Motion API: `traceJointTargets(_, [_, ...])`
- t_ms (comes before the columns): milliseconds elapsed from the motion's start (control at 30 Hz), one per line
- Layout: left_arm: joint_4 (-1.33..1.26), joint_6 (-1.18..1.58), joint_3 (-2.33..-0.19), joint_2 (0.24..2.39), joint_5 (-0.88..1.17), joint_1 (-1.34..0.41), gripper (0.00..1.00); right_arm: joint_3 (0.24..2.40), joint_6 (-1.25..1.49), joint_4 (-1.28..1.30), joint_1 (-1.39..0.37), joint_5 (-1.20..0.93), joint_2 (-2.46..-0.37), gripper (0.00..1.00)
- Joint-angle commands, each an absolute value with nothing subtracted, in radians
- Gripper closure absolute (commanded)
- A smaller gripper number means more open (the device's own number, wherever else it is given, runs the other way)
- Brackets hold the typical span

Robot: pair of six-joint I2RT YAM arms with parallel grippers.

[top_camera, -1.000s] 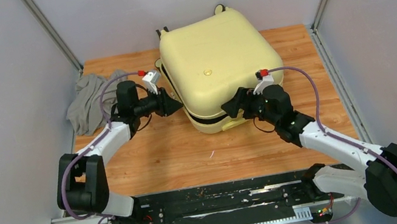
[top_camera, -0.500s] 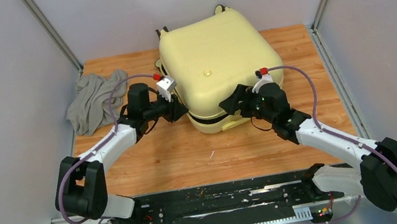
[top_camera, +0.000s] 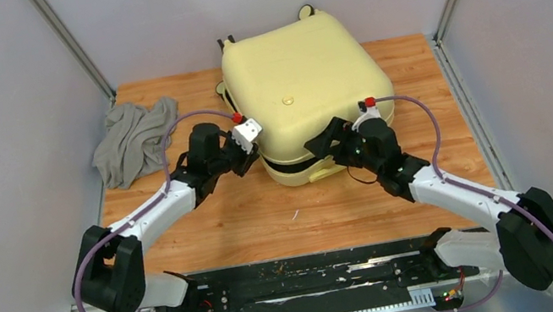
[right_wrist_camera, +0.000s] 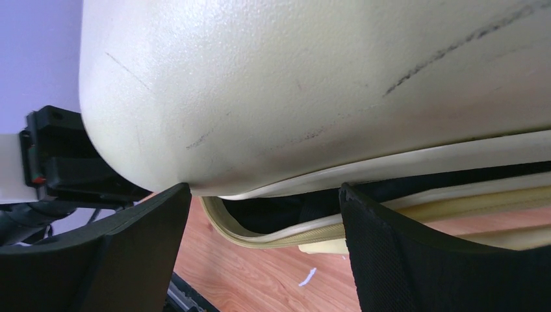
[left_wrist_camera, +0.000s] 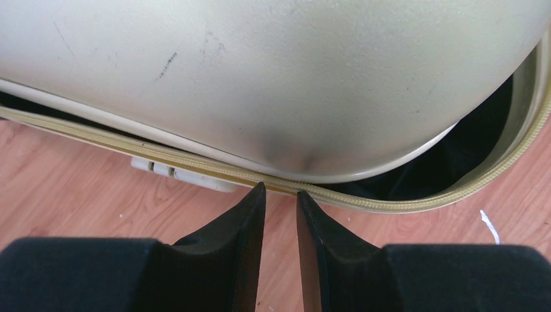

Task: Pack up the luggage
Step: Zip the luggage at the center of the board.

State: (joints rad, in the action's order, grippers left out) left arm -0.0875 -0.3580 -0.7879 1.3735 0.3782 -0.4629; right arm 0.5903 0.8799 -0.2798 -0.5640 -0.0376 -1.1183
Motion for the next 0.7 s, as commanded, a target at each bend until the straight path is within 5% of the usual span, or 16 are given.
traceJointTargets(0, [-0.134,-0.312,-0.773,1.385,0.316,-0.479,0.69,0.516,0.978,-0.506,-0.584,-0.029,-1.181,0.12])
traceJointTargets(433, [-0.24,0.096,-0.827,1.408,0.435,-0.473,0.68,0.479,0.877,-0.797,-0.578,-0.037,-1.094,0.14])
traceJointTargets(667, [-0.26,0.132,-0.911,1.45,0.467,-0.469,0.67,0.537,0.798,-0.672,-0.624,-0.118,-1.118,0.22])
